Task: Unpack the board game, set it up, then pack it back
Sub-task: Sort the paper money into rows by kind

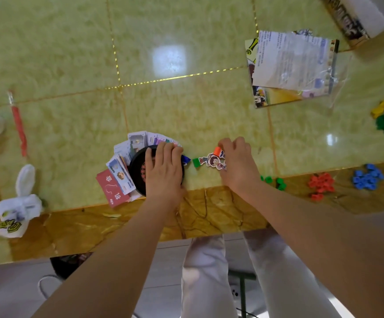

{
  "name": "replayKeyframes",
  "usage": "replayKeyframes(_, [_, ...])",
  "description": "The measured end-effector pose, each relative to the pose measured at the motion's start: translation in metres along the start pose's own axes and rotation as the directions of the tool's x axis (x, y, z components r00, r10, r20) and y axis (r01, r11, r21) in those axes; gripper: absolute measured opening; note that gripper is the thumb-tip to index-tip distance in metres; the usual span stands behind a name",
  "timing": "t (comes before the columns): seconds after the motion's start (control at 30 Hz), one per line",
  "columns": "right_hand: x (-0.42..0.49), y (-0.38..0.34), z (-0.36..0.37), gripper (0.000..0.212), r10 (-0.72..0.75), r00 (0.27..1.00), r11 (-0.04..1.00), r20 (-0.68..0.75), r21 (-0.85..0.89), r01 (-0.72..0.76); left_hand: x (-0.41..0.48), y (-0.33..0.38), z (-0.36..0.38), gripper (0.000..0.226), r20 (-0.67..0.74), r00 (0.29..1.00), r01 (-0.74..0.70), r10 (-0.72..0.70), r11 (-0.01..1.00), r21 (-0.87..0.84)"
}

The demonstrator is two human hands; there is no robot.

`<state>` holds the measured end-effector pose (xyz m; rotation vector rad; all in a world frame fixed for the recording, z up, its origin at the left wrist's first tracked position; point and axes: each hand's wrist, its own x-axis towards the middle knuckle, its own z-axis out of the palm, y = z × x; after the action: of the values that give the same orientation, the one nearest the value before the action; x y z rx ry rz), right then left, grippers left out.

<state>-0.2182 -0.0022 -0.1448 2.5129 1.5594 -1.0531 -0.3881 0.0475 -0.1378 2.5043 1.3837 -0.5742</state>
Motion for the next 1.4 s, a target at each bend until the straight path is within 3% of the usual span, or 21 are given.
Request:
replayKeyframes(0.4, [-0.009,-0.004,0.012,0.058,-0.205,0.976,0.974,0.067,-0.086,0.210,-0.001,-0.005,0.001,0.073,0.039,0.997,0.067,-0.069,0.996,0.054])
replayKeyframes(0.67, [-0.012,0.003,0.006,0.067,-0.218,0.972,0.975,0.088,-0.016,0.221,-0.001,-0.002,0.013,0.022,-0.193,0.976,0.085,-0.098,0.994,-0.073])
replayKeyframes(0.9, [-0.020,0.006,0.010,0.078,-0.238,0.966,0.971,0.099,0.062,0.233,-0.025,0.029,0.022,0.019,-0.175,0.982,0.055,-0.077,0.991,-0.125])
replayKeyframes(1.03, [-0.029,0.006,0.017,0.080,-0.274,0.952,0.960,0.139,-0.021,0.280,-0.043,0.033,0.028,0.022,-0.185,0.979,0.050,-0.090,0.977,-0.208])
replayKeyframes(1.17, [-0.040,0.000,0.032,0.062,-0.314,0.943,0.922,0.110,-0.202,0.330,-0.057,0.020,0.029,0.027,-0.227,0.956,0.130,-0.189,0.959,-0.252])
replayKeyframes(1.27, [-0.049,-0.001,0.039,0.045,-0.336,0.937,0.905,0.090,-0.244,0.348,-0.065,0.009,0.029,0.029,-0.247,0.943,0.152,-0.222,0.950,-0.272])
replayKeyframes(1.4, [-0.057,0.005,0.038,0.047,-0.351,0.925,0.888,0.149,-0.261,0.379,-0.073,0.004,0.033,0.020,-0.257,0.934,0.157,-0.248,0.932,-0.326])
